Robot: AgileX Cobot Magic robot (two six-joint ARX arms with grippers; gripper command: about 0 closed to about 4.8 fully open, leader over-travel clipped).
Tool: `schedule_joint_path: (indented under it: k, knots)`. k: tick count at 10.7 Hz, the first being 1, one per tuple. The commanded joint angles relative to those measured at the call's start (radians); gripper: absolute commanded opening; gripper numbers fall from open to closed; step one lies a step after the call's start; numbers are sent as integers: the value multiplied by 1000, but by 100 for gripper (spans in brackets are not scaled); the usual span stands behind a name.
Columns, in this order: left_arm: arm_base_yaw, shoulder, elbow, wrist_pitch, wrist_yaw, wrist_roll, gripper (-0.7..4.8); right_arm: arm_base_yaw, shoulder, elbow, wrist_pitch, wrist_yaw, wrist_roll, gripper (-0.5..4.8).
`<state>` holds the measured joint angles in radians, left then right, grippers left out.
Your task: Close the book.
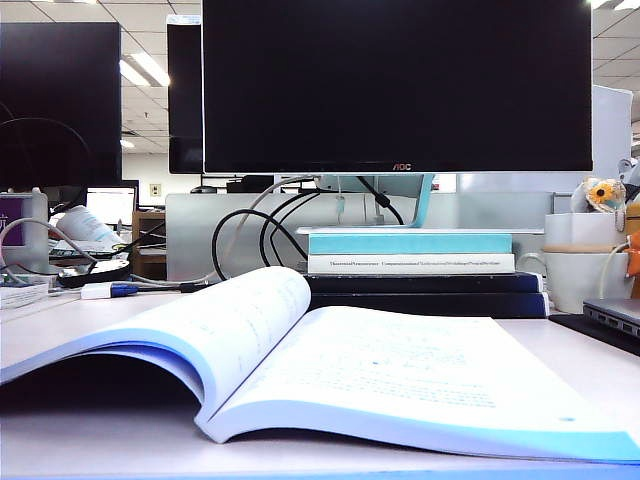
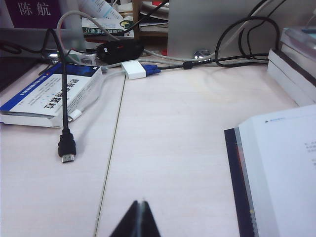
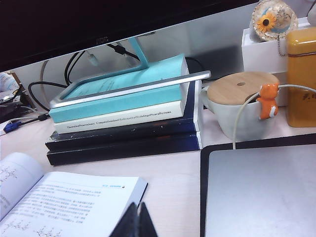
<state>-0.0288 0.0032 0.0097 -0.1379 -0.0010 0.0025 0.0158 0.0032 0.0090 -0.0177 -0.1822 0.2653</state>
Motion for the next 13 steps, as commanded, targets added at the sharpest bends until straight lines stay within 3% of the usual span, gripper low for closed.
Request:
schedule_joint_path:
  k: [1, 2, 3, 5, 7, 10, 13]
  knots:
    - [0, -3, 1, 11, 6, -64, -6, 0, -1, -3, 16, -2, 10, -1]
    - [0, -3, 1, 0, 45, -77, -6, 1, -1, -1, 14, -5, 39, -1]
    - [-2, -3, 2, -23, 146, -161, -6, 3, -1, 10, -5, -30, 53, -1]
    - [-21, -2, 13, -54, 204, -224, -6, 21, -1, 40, -106, -25, 53, -2]
    - [-36, -2, 36, -112, 204, -223, -6, 41, -1, 50, -113, -23, 64, -2]
    - [-47, 2, 230, -147, 134, -216, -6, 114, 8, 183, -92, 58, 75, -2]
    - [-47, 19, 313, -211, 132, -189, -6, 118, 43, 256, -93, 60, 74, -2]
